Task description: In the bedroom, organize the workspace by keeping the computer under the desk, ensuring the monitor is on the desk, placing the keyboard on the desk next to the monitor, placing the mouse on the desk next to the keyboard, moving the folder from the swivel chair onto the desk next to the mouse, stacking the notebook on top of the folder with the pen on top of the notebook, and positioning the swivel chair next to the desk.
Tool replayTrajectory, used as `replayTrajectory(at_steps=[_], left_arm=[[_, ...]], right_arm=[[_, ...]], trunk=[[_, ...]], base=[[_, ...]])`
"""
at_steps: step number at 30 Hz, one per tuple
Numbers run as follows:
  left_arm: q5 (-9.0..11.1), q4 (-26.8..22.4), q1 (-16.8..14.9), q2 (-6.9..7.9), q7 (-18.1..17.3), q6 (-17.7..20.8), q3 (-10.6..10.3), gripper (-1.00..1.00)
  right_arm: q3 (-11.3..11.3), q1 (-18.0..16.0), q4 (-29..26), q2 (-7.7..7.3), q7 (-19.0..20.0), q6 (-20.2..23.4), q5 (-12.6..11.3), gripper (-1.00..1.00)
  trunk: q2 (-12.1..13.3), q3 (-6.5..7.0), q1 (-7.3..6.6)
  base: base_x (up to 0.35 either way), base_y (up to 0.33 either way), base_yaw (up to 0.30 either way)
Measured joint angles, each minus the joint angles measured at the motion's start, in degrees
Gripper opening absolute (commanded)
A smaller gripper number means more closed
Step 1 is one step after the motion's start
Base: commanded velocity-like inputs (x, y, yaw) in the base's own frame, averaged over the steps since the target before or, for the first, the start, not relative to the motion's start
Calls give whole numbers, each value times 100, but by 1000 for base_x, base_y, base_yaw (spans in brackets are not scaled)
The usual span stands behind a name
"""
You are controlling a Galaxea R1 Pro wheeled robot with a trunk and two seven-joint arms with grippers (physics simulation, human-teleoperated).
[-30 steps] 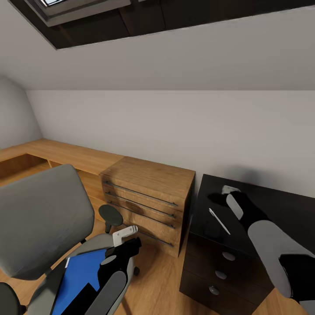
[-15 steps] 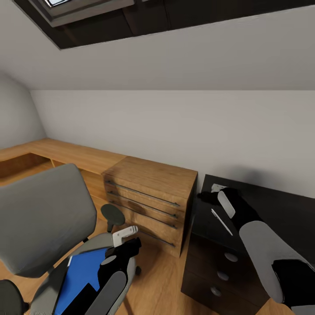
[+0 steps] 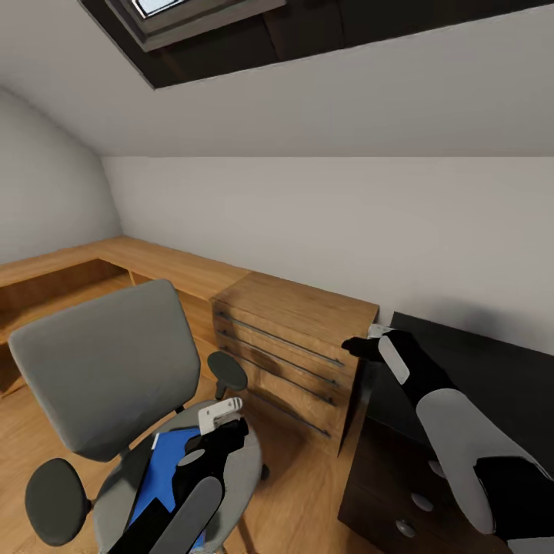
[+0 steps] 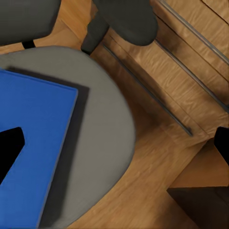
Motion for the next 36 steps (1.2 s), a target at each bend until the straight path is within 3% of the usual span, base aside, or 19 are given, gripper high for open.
replayTrajectory(at_steps=[12,28,31,36], left_arm=[[-2,0,0,0,0,0,0,100],[-2,-27,2,20,0,-27,12,100],[-2,-34,2,34,1,-127,81,100],[0,-39,2,42,-2,-233,502,100]], right_arm=[[4,61,3,104,-11,-8,8,100],[12,77,-1,126,-6,-15,17,100],[13,78,-2,127,-5,-16,18,100],[47,81,0,127,-5,-26,18,100]], trunk=[[0,-28,0],[0,-64,0],[0,-71,0],[0,-83,0]], base=[[0,0,260],[0,0,262],[0,0,262],[0,0,262]])
